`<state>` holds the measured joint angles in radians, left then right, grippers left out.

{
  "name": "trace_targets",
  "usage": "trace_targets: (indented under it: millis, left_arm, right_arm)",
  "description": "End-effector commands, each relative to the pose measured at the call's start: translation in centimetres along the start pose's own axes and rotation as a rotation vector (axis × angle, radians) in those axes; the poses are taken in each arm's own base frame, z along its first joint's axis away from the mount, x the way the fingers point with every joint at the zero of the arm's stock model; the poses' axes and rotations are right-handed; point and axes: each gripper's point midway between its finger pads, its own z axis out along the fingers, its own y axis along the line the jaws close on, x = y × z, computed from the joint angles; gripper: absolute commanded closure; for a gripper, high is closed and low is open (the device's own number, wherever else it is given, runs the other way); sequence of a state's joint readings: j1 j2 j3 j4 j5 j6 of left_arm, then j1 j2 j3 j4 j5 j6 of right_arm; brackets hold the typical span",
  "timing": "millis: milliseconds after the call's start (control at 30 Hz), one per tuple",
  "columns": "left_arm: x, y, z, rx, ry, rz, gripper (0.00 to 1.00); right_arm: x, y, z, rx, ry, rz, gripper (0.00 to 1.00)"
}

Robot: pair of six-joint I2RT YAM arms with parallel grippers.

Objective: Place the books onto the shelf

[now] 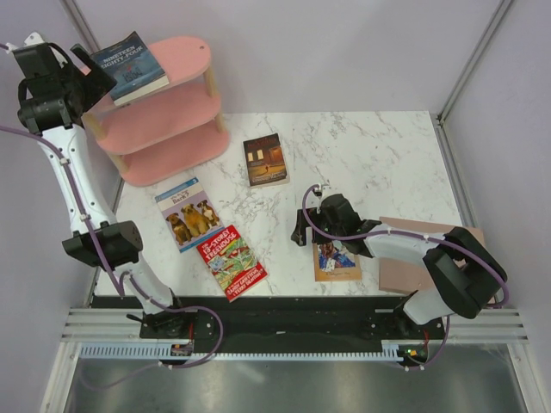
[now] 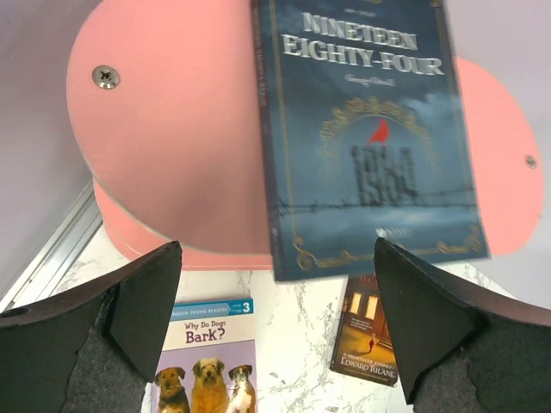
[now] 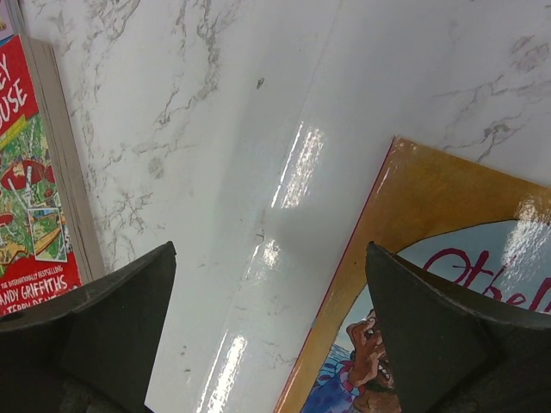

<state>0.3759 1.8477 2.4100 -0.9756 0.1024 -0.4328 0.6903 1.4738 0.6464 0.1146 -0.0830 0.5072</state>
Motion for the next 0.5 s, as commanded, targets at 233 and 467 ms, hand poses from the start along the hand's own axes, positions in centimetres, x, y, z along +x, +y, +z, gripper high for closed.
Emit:
trace_targets:
  millis: [233,467]
  left_arm:
    - [6.6,-15.6,-14.9,0.562,0.008,0.327,0.02]
    - [22.7,-15.5,-12.1,0.517,0.317,0.455,0.31]
  right_arm:
    - [-5.7,-0.7,-2.0,0.151,-0.121,-0.017,0.02]
    - [-9.6,-3.2,-1.6,0.162,-0.142,0.063,0.02]
